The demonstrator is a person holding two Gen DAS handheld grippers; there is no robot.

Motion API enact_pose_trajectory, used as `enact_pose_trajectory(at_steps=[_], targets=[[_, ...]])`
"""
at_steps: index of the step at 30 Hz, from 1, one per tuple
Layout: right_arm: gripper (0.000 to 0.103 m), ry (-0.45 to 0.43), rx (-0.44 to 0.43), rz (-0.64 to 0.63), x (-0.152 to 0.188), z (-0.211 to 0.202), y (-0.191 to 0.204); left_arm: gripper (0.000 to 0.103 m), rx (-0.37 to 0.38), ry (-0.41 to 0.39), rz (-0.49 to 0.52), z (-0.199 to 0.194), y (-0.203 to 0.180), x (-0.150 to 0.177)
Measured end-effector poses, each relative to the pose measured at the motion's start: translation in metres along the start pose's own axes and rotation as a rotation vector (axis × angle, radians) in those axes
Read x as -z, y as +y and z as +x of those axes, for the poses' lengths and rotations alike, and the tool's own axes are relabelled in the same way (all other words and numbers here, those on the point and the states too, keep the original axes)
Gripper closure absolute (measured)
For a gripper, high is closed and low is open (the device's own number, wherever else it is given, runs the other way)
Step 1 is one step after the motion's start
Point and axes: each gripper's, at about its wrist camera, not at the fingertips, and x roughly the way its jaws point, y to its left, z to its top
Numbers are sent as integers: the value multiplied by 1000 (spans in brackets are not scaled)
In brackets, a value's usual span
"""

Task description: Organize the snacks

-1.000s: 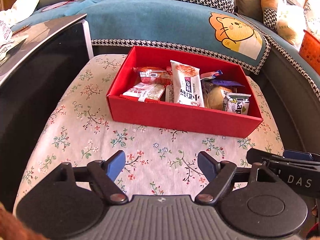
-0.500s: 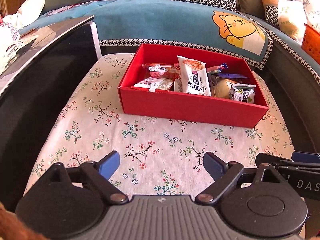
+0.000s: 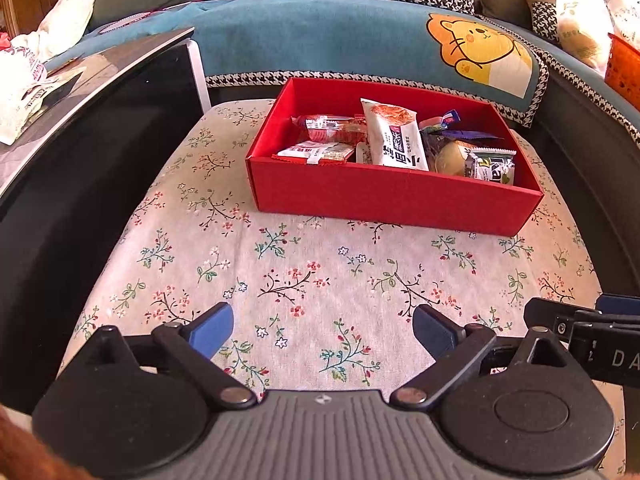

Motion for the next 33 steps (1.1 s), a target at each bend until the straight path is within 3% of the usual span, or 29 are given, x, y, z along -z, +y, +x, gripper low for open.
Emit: enact_pose_trajectory(at_steps=[33], targets=[[13, 26, 5, -20, 17, -3, 8, 0, -5, -3, 35, -12, 4, 13]])
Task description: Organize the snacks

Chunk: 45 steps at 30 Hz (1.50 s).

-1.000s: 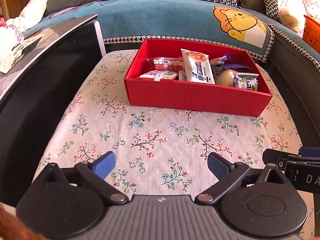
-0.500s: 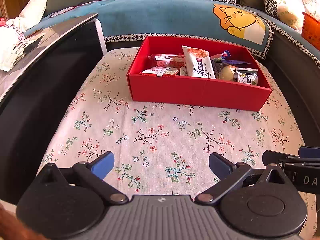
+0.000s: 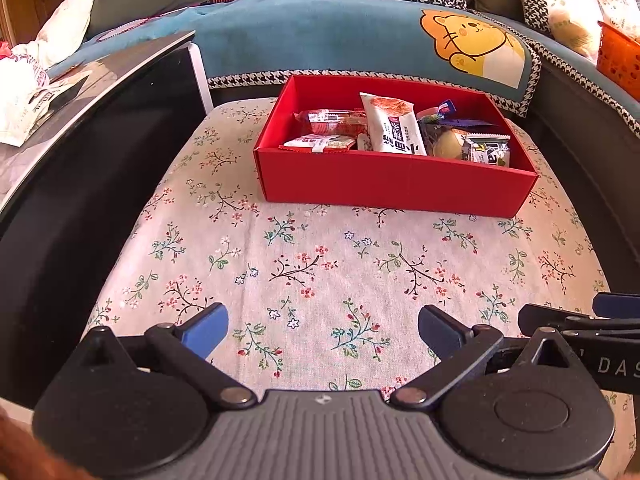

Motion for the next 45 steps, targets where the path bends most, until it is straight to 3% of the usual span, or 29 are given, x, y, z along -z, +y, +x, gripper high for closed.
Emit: enact_pose_trajectory(at_steps=[45], targets=[[13, 22, 1, -9, 9, 2, 1, 0, 6, 37, 15, 1, 1, 7]])
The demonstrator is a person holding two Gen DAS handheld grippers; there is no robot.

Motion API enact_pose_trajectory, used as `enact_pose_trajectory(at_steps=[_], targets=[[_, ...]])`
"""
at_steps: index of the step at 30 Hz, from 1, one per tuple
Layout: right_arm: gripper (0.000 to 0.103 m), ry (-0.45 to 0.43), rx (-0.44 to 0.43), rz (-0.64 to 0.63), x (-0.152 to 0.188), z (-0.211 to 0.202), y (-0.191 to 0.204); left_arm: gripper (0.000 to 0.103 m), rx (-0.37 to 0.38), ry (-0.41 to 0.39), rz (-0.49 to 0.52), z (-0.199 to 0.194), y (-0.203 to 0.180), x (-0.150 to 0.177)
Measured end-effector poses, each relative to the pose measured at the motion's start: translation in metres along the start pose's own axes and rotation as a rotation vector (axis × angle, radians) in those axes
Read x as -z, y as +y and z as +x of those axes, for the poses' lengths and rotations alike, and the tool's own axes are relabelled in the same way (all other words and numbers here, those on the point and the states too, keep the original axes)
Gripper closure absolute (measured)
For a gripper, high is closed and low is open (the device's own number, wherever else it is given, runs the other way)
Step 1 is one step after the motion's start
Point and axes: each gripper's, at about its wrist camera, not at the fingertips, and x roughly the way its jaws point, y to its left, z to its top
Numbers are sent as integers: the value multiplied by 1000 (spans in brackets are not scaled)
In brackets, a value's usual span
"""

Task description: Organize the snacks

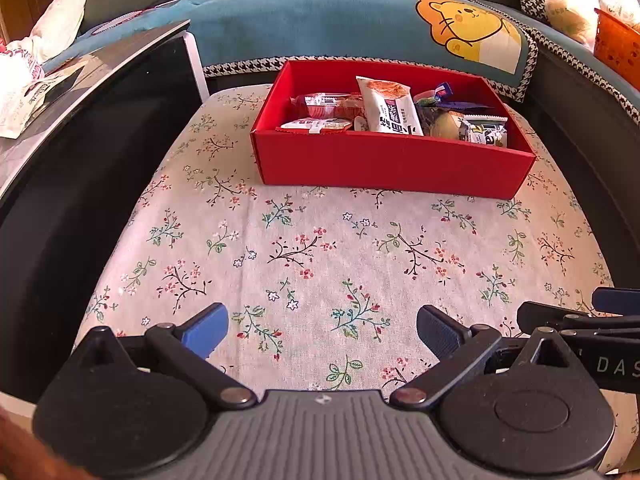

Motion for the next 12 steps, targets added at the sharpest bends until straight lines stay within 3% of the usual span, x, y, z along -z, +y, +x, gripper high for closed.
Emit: enact_pose_trajectory(at_steps=[12], targets=[[13, 7, -1, -3, 0, 1, -1, 0, 0, 8, -1, 2, 0, -2]])
